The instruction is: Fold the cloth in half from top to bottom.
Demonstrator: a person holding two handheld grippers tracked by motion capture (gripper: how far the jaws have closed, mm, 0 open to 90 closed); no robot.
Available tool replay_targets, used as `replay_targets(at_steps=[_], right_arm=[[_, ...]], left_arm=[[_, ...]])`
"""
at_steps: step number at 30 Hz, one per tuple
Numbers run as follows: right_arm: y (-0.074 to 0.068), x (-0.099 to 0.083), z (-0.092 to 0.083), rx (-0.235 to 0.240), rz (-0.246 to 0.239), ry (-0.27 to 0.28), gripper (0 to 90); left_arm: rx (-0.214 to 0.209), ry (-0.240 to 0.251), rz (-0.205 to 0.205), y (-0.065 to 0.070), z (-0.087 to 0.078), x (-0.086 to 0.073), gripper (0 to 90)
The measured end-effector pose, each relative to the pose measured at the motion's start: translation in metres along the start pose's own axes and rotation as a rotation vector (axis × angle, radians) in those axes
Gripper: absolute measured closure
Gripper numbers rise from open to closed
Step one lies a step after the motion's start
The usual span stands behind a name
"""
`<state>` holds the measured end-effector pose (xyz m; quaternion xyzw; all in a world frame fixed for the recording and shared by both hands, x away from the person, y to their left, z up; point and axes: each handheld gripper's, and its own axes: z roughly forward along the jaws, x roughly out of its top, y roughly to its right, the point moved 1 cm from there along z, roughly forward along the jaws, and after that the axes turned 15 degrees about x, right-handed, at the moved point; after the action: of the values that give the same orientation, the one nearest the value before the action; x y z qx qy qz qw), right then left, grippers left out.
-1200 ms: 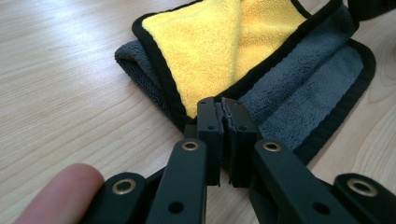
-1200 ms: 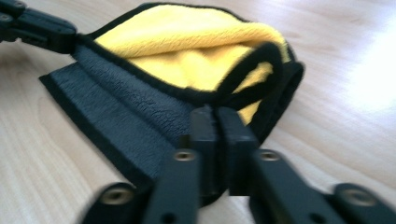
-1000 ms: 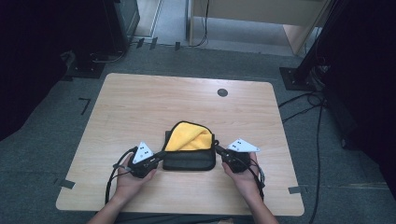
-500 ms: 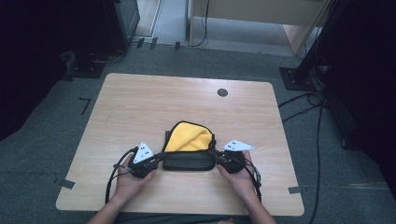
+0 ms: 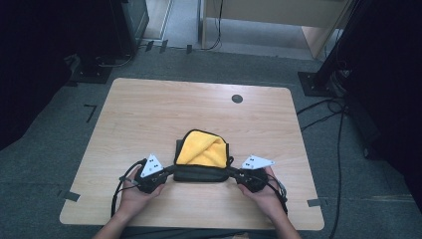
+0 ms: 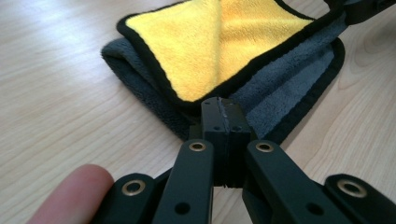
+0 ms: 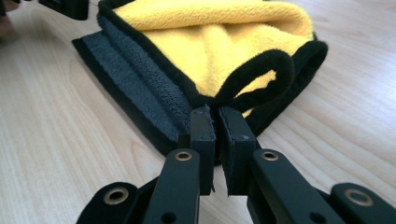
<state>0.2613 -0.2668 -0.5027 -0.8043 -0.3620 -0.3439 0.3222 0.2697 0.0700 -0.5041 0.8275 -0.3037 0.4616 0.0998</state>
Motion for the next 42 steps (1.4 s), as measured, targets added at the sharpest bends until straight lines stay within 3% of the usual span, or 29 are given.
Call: replay_targets(at_steps=[3,6,8,11,14,20,22,26,31,38,42], right_arm=[[0.002,0.001,-0.001,-0.003,0.009,0.016,85.0],[0.003,-0.003,0.004,0.004,0.007,-0.016,84.7],[0.004,-0.004,0.006,0.011,0.018,-0.027,83.2],[0.006,-0.003,0.005,0.025,0.044,-0.018,74.6],[0.008,-0.003,0.004,0.033,0.059,-0.008,69.7],[0.003,0.008,-0.007,0.032,0.024,0.043,55.7],[0.001,0.014,-0.012,0.044,0.033,0.077,51.3],[0.001,0.034,-0.016,0.035,0.031,0.139,50.2],[0.008,0.057,0.000,-0.001,-0.003,0.128,50.5],[0.028,0.090,0.029,-0.048,0.046,0.155,52.4],[0.037,0.111,0.050,-0.062,0.055,0.130,53.5]], left_arm=[[0.016,0.003,0.029,0.000,-0.004,0.001,90.0],[0.024,-0.024,0.061,0.000,-0.003,-0.003,90.0],[0.009,-0.042,0.049,0.001,0.001,-0.005,90.0],[-0.008,-0.048,-0.032,0.000,0.007,-0.006,71.8],[-0.024,-0.042,-0.116,-0.002,0.010,-0.004,62.7],[-0.036,-0.015,-0.184,-0.005,0.015,0.000,56.4],[-0.027,-0.009,-0.194,-0.007,0.016,0.000,55.8],[-0.014,-0.022,-0.204,-0.008,0.022,-0.001,56.1],[-0.007,-0.034,-0.198,-0.007,0.023,-0.002,56.3],[-0.002,-0.047,-0.183,-0.005,0.024,-0.003,56.3],[-0.004,-0.053,-0.188,-0.004,0.025,-0.004,56.3]])
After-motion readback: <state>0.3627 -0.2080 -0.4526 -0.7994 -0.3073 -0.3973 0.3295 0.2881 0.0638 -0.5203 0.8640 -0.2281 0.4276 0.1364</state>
